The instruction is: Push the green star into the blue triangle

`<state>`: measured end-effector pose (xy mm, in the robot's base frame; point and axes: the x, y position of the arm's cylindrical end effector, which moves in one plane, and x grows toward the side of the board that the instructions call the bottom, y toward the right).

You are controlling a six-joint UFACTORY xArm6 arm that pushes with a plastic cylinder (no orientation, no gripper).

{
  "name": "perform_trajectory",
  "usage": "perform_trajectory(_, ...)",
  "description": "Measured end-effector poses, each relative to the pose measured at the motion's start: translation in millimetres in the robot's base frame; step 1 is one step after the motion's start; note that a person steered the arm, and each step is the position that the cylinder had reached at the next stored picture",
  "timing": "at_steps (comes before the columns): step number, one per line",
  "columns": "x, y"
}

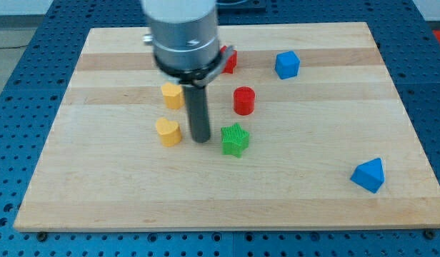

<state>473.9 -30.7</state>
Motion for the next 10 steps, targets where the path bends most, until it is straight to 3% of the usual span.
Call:
perform_trajectory(1,-3.6,55.7)
perform_trajectory(3,31.9,94.1)
perform_trajectory(6,37.6,2.1)
perform_trajectory(8,42.2,78.1)
perform_trajectory(10,64.9,77.7)
